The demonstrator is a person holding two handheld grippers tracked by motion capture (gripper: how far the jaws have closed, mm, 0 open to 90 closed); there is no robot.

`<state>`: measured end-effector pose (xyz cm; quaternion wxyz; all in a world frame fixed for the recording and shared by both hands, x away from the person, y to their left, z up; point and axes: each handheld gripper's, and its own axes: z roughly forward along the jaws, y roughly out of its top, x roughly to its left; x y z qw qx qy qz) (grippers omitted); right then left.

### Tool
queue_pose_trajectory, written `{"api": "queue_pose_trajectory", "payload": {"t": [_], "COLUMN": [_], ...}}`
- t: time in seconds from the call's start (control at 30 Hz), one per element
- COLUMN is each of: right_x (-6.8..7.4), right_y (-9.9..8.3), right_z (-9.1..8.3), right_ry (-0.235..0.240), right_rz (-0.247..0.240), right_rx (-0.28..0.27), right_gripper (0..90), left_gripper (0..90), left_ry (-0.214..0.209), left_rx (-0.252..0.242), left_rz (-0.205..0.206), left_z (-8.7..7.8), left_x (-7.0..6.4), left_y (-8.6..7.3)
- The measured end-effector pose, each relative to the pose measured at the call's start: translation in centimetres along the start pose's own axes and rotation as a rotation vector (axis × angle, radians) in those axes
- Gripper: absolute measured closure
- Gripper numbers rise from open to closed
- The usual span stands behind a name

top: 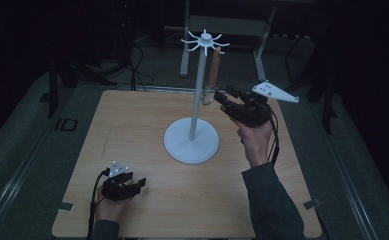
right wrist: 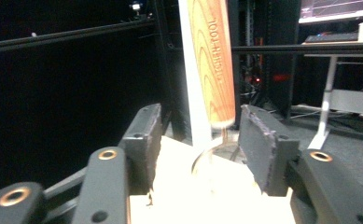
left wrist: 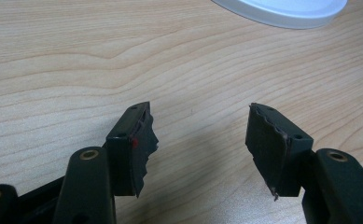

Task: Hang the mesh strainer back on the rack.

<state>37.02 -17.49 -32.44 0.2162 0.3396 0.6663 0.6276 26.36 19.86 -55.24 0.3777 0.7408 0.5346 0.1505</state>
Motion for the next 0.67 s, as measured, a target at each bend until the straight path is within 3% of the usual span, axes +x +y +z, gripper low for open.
{"api": "queue_pose_trajectory", "payload": {"t": [0.43,0.67], "right_x": [0.3,0.2], "right_y": [-0.8,-3.0], "right_z": [-0.6,-0.9], "right_ry": [-0.098,-0.141], "right_rz": [-0.083,-0.149], "right_rx": [0.061,0.169], "right_gripper": [37.2,36.3], "left_gripper": [41.1,41.1], "left_ry": [-0.002,-0.005], "left_rx": [0.000,-0.002], "left_rz": [0.000,0.002], "left_z": [0.1,0.1], "left_x": [0.0,-0.1], "left_y": [0.1,0.1]}}
